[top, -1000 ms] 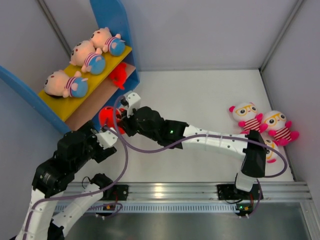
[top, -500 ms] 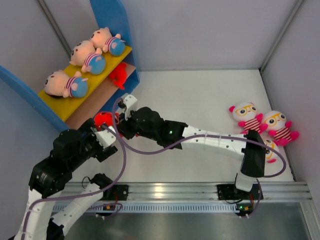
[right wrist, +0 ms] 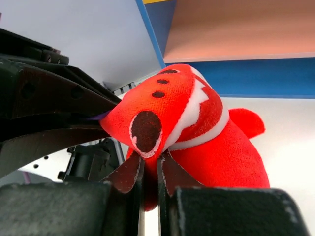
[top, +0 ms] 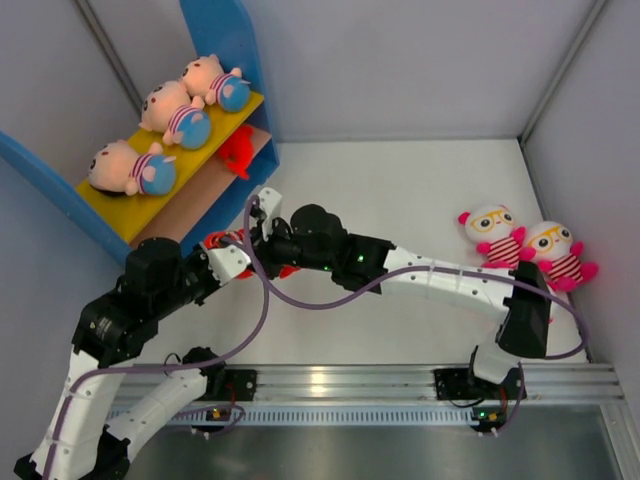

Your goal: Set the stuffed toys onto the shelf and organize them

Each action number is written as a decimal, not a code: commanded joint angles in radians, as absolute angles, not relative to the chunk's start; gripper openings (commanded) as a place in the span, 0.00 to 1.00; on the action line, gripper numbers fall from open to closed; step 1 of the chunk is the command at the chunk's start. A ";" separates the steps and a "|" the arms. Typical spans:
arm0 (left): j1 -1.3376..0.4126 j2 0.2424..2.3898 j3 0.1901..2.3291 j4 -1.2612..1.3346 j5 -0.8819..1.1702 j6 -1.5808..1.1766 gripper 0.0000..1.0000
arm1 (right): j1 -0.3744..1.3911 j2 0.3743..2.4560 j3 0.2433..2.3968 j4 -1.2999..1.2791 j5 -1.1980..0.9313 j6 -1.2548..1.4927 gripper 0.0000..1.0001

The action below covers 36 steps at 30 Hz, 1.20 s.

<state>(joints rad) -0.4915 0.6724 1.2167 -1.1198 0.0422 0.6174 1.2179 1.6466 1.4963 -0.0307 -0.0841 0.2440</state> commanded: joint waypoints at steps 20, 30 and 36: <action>-0.491 0.624 1.190 -1.046 0.155 0.676 0.00 | 0.796 1.479 1.390 -0.291 -0.814 0.009 0.82; -0.491 0.594 1.183 -1.045 0.147 0.657 0.00 | 0.847 1.634 1.361 -0.143 -0.853 0.086 0.80; -0.489 0.565 1.170 -1.045 0.132 0.641 0.00 | 0.903 1.712 1.373 0.020 -0.835 0.190 0.46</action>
<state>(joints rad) -0.4919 0.5808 1.1694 -1.1065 0.1368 0.6567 0.8745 1.7069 1.3544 -0.1299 -0.8165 0.1333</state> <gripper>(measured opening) 0.134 0.507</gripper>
